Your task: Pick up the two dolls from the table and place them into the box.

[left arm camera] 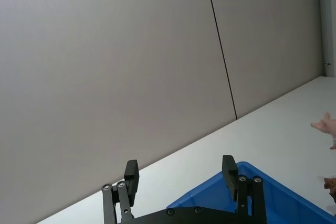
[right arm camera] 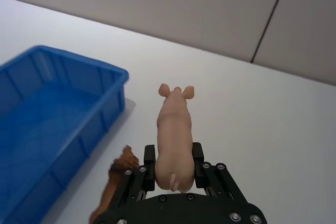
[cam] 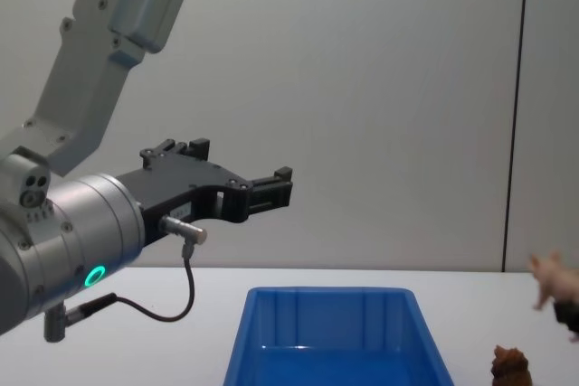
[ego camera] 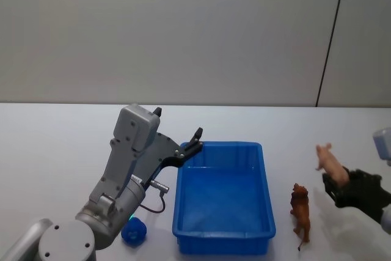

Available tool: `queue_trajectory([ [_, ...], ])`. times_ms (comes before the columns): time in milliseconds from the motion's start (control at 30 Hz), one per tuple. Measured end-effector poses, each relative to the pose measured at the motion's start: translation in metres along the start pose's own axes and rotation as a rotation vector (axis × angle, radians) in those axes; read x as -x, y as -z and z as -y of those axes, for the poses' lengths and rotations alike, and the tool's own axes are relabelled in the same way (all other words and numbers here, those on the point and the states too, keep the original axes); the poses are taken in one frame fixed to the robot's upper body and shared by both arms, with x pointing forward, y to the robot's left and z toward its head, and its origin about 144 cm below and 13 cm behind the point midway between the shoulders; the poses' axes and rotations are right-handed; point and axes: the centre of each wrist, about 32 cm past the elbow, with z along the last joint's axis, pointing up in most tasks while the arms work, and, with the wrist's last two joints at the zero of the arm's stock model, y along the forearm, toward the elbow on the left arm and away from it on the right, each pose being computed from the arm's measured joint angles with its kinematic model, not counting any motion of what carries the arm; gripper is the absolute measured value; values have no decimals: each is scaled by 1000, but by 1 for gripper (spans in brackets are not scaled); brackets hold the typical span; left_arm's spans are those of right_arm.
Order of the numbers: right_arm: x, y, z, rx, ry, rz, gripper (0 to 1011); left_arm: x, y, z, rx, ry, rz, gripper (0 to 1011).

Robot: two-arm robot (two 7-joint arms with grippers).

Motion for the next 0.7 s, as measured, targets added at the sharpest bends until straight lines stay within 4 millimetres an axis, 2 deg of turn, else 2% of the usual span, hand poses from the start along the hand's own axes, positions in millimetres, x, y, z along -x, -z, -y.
queue_trajectory([
  [400,12,-29,-9,-61,-158,55,383,0,0,0,0,0,0,1001],
  [700,29,-38,-18,-27,-273,82,383,0,0,0,0,0,0,1001],
])
